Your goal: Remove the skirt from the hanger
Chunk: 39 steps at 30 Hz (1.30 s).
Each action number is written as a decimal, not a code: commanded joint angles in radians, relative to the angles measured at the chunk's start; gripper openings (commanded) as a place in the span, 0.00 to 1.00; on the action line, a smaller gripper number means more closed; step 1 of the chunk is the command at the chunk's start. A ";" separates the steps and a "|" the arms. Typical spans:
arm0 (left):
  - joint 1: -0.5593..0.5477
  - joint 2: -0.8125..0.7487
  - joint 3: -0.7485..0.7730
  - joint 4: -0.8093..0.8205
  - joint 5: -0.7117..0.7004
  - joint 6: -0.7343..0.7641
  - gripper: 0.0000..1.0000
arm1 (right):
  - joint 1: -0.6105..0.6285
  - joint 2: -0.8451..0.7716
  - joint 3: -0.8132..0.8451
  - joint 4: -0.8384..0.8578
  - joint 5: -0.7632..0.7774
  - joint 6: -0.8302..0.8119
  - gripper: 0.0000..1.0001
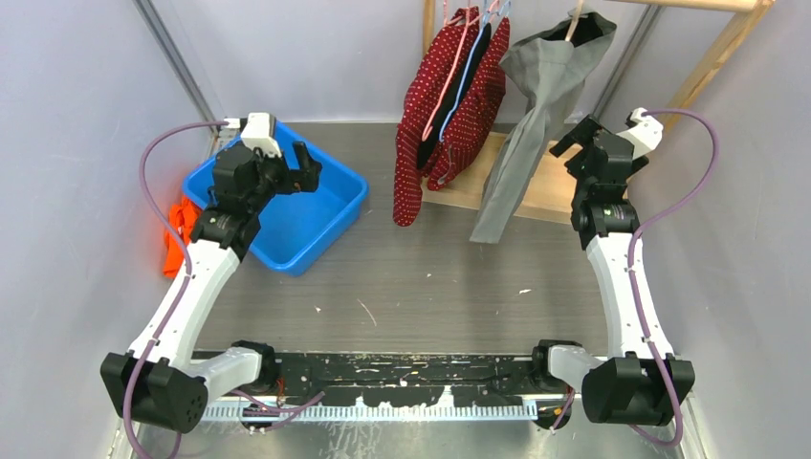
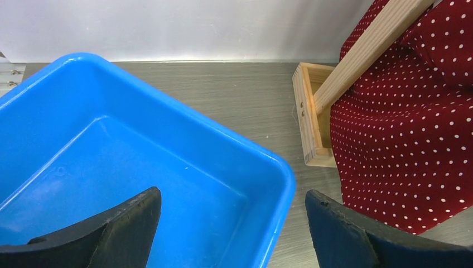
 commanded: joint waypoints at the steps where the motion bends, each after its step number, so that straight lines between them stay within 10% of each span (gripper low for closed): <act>1: -0.002 0.011 0.063 -0.019 0.004 -0.023 0.99 | 0.003 -0.051 0.040 0.031 -0.029 -0.030 0.99; 19: 0.022 0.043 -0.016 0.361 0.196 -0.156 0.99 | 0.004 -0.159 0.002 0.136 0.034 -0.043 0.99; 39: 0.024 0.040 0.040 0.134 -0.029 -0.010 0.95 | 0.013 0.016 0.378 0.023 -0.087 -0.083 0.94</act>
